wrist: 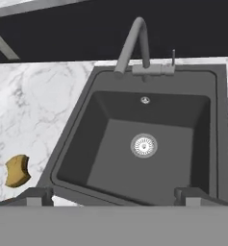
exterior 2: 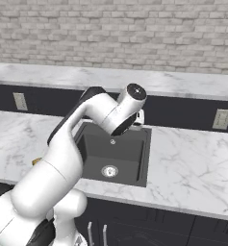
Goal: Soak the sponge with water for a few seconds and then drop it inside the sink.
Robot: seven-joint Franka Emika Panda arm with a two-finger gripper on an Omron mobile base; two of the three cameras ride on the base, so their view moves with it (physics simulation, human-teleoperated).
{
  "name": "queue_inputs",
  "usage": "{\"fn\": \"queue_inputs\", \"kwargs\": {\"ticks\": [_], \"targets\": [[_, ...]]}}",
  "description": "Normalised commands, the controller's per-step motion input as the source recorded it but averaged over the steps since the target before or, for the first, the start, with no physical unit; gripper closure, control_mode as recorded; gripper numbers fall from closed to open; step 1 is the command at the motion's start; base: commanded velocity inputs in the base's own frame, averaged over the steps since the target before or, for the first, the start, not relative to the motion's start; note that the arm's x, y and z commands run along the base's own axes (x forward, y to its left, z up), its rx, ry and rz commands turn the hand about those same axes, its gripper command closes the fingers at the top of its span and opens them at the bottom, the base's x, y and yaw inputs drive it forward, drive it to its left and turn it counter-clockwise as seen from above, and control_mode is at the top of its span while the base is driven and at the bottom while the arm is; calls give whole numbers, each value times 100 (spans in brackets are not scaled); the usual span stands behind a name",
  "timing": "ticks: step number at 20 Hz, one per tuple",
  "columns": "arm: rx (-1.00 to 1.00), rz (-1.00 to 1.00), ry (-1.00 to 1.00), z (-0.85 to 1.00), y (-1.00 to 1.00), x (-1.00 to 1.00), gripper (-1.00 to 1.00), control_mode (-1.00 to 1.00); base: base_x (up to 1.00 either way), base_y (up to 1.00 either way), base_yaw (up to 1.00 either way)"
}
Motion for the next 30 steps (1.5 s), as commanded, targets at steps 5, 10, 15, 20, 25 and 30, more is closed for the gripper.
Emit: {"fn": "queue_inputs", "kwargs": {"ticks": [5,10,15,20,25,30], "targets": [[1,0,-18,-3,0,0,-100,-100,0,0,0],[0,0,-17,0,0,0,-100,-100,0,0,0],[0,0,-13,0,0,0,-100,-100,0,0,0],[0,0,-10,-6,0,2,-100,-100,0,0,0],[0,0,-5,-9,0,10,-100,-100,0,0,0],[1,0,-5,-13,0,8,-100,-100,0,0,0]]}}
